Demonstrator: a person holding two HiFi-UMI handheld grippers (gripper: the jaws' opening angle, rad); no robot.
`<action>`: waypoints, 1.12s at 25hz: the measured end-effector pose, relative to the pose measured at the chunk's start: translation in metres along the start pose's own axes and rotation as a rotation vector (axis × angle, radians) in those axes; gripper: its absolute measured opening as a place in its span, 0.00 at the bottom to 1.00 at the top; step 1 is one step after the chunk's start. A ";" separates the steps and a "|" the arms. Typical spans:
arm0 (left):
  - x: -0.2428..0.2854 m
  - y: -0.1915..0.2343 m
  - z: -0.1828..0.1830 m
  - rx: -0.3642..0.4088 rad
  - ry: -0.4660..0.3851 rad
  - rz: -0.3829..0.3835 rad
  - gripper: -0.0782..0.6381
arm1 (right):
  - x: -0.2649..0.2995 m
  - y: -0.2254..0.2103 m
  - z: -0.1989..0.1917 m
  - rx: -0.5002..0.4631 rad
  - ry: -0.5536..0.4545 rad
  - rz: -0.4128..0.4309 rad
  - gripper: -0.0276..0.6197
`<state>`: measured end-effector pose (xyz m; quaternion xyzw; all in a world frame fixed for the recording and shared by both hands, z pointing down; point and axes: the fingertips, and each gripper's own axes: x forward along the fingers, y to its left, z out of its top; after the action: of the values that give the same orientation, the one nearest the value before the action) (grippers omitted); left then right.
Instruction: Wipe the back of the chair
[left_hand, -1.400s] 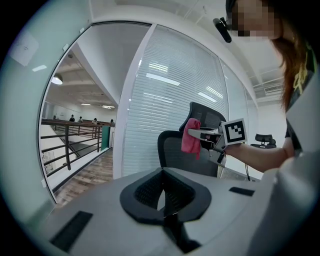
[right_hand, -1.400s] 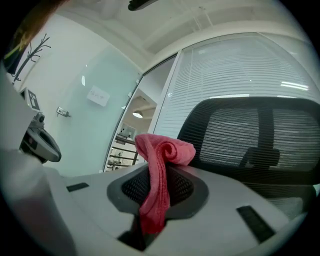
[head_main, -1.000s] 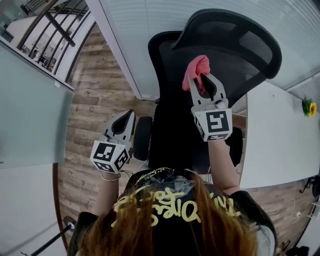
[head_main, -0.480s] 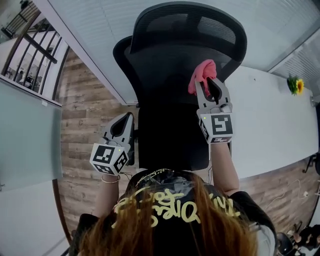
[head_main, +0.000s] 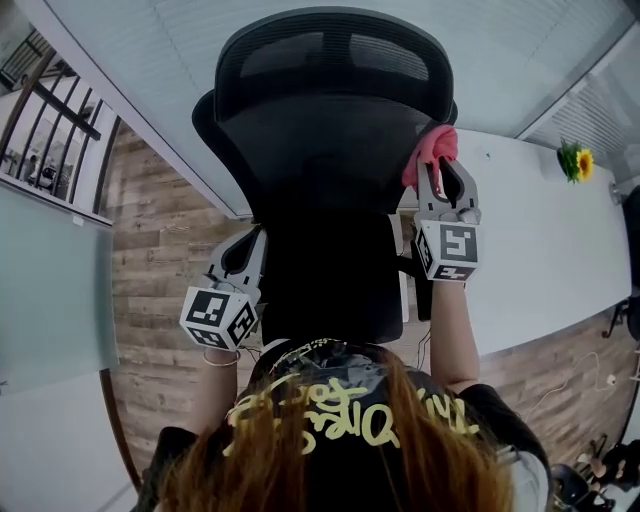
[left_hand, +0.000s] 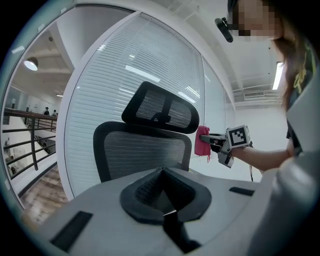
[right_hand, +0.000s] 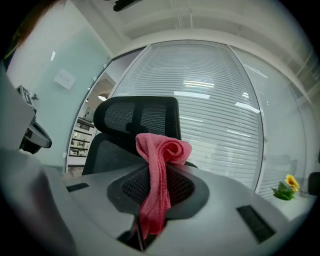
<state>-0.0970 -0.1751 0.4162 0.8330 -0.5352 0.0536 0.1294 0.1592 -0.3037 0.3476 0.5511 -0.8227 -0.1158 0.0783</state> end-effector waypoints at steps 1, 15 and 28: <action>0.002 -0.003 0.000 0.002 0.000 -0.001 0.10 | 0.001 -0.004 -0.004 -0.004 0.005 -0.004 0.15; -0.008 0.009 -0.006 -0.011 0.009 0.147 0.10 | 0.066 -0.087 -0.060 -0.047 0.116 -0.090 0.15; -0.027 0.031 -0.015 -0.034 0.040 0.230 0.10 | 0.104 -0.079 -0.066 -0.029 0.085 -0.173 0.15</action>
<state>-0.1358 -0.1601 0.4292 0.7626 -0.6254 0.0757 0.1469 0.2074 -0.4355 0.3894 0.6233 -0.7662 -0.1105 0.1105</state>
